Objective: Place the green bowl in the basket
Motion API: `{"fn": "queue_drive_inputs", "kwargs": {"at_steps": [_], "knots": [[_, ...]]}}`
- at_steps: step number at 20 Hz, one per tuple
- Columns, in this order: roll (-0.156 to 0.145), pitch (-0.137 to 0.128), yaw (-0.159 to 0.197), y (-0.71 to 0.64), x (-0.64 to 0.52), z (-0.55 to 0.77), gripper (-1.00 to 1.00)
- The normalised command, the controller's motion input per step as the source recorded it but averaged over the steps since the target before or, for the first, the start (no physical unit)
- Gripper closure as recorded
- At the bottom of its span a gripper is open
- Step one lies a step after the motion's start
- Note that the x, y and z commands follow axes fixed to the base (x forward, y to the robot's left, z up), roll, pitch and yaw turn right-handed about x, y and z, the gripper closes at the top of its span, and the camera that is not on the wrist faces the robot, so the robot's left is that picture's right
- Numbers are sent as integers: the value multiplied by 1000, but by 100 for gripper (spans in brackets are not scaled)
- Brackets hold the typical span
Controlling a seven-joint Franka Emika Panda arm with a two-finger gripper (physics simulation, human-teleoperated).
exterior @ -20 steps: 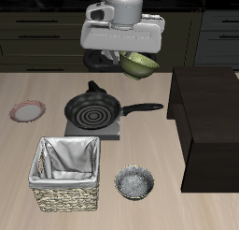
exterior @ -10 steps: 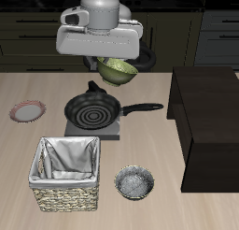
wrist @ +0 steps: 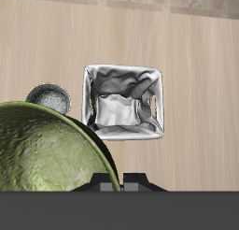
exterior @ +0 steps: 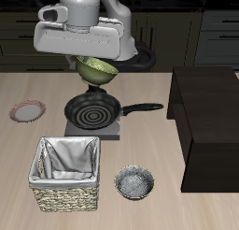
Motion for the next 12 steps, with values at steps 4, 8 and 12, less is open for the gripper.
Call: {"fn": "queue_drive_inputs", "kwargs": {"at_steps": [4, 8, 12], "knots": [[-21, -20, 14, -344, 194, 109, 100], [1, 14, -11, -246, 116, 7, 100], [11, 8, 9, -145, 151, -60, 100]]}}
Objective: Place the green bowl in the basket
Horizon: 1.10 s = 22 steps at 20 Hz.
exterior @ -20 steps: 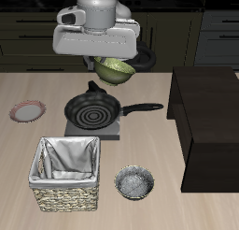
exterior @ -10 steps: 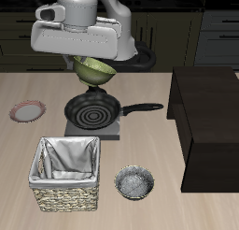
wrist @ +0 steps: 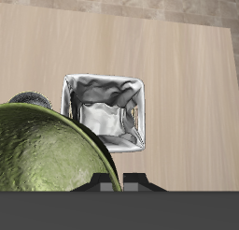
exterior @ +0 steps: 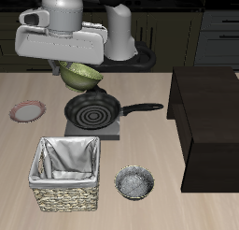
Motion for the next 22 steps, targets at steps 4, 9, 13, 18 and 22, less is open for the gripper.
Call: {"fn": "queue_drive_inputs", "kwargs": {"at_steps": [4, 9, 13, 18, 22], "knots": [[-1, 9, 16, -44, 152, -167, 100], [-25, 13, 0, -36, 154, -229, 100], [7, 11, 8, 19, 147, -248, 100], [2, 20, -14, 43, 135, -265, 100], [2, 1, 11, -98, 85, -336, 100]]}}
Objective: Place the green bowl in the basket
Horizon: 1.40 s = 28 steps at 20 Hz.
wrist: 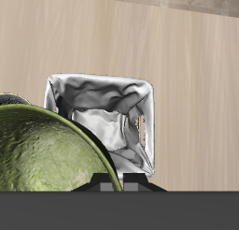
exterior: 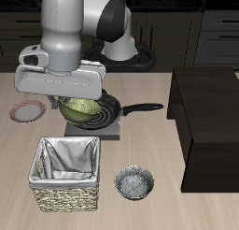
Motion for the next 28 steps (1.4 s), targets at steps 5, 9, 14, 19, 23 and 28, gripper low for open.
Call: {"fn": "queue_drive_inputs", "kwargs": {"at_steps": [5, 9, 14, 19, 23, 28], "knots": [[-15, 12, -6, -143, 27, -264, 100], [-12, 8, -8, -76, -4, -164, 100], [-41, 25, -11, -270, -21, -286, 100], [-26, 25, -2, -110, 13, -265, 100], [1, 22, 5, 62, 64, -283, 100], [-38, 41, 22, 37, 106, -332, 100]]}}
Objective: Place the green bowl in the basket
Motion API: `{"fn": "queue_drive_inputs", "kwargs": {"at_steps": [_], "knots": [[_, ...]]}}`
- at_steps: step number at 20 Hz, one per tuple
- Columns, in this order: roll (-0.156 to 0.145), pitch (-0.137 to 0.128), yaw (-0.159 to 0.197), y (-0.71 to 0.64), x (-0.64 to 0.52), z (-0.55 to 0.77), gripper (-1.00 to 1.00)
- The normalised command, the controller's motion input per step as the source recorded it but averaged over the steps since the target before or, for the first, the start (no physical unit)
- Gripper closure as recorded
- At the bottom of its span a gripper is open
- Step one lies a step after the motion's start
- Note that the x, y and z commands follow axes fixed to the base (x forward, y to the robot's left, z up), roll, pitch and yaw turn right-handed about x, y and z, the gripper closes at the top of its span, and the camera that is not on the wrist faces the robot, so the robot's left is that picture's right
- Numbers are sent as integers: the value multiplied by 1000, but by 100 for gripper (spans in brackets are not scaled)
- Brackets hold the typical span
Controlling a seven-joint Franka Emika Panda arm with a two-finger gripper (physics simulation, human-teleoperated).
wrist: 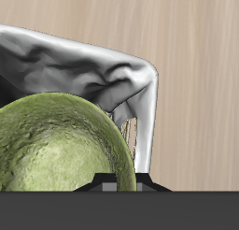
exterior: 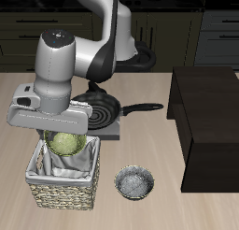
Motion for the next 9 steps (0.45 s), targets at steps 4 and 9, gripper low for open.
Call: {"fn": "queue_drive_inputs", "kwargs": {"at_steps": [4, 9], "knots": [[-8, -15, 15, 46, -10, -107, -100], [22, 3, 14, 87, -25, -77, -100]]}}
